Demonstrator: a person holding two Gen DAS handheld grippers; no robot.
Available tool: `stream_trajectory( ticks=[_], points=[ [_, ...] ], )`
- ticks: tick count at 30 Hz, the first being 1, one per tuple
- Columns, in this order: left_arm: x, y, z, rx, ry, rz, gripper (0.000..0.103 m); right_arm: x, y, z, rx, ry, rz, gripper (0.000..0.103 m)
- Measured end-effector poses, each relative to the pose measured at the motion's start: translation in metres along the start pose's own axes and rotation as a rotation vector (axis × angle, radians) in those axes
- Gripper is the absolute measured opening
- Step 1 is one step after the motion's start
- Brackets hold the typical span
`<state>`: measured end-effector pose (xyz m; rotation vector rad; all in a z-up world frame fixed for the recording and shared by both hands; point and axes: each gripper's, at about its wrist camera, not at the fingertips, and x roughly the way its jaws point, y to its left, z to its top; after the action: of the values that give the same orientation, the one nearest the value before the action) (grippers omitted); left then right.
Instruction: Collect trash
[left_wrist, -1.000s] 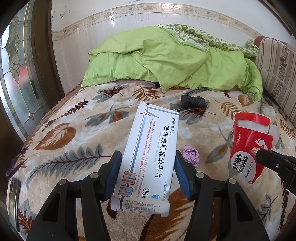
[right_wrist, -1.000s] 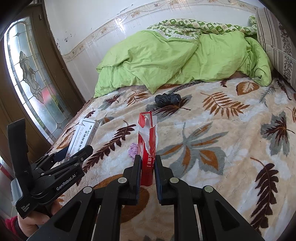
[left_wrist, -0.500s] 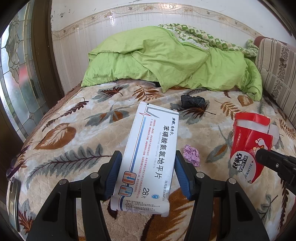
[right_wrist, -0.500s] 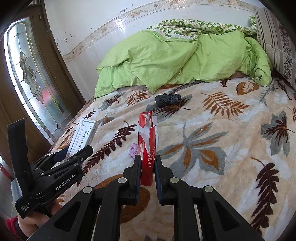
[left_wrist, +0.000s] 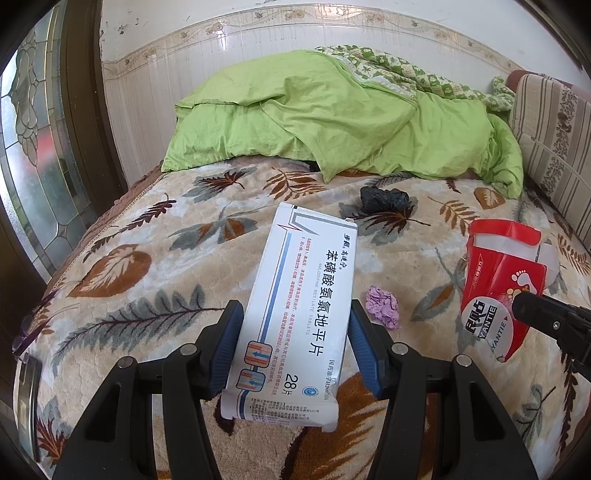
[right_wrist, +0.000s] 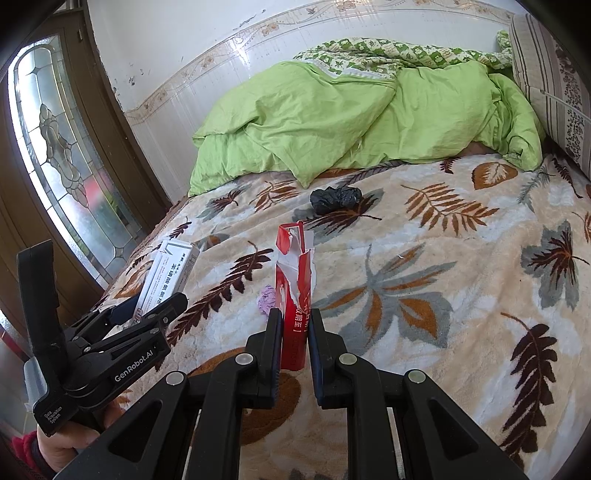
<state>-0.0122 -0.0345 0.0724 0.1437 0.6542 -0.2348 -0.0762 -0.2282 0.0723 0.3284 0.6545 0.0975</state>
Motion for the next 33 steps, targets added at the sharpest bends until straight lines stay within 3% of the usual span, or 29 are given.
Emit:
stream_trajectory(
  ticks=[19,27,33],
  points=[
    [-0.008,-0.003,-0.005,0.0,-0.003,-0.022,0.056,-0.012,0.0,0.001,0.012,-0.015,0.0,0.014],
    [-0.034,-0.021,-0.013,0.022,-0.004,-0.055,0.056,-0.051,-0.008,-0.011,0.062,-0.042,-0.019,0.014],
    [-0.082,-0.042,-0.04,0.014,0.019,-0.168,0.056,-0.114,-0.019,-0.041,0.12,-0.053,0.011,0.014]
  ],
)
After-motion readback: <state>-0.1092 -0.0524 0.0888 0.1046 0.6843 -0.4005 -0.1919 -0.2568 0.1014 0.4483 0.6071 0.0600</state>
